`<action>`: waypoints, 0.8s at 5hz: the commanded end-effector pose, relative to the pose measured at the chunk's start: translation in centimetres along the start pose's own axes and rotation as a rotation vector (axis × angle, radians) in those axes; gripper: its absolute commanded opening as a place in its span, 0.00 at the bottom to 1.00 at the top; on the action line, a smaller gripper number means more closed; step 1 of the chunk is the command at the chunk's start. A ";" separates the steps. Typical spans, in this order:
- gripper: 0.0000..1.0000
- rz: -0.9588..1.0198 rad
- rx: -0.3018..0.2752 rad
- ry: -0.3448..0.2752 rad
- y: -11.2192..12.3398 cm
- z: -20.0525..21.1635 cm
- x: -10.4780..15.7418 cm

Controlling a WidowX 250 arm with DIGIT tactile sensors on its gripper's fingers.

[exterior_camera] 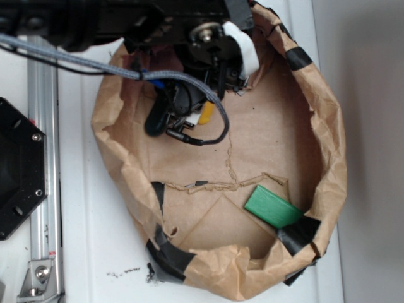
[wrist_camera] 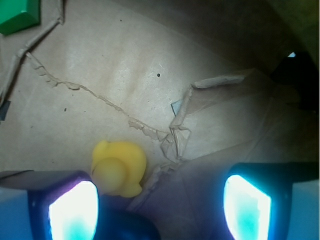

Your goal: Grab the yellow duck.

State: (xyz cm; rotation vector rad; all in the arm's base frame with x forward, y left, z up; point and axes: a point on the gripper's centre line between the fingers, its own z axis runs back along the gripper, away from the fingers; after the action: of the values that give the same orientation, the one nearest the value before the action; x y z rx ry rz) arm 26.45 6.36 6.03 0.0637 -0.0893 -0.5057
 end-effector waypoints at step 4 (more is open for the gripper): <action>1.00 -0.014 0.054 -0.018 1.6 -0.5 0.8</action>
State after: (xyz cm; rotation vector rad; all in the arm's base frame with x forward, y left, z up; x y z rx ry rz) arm 27.21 6.93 4.67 0.0882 -0.0805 -0.5203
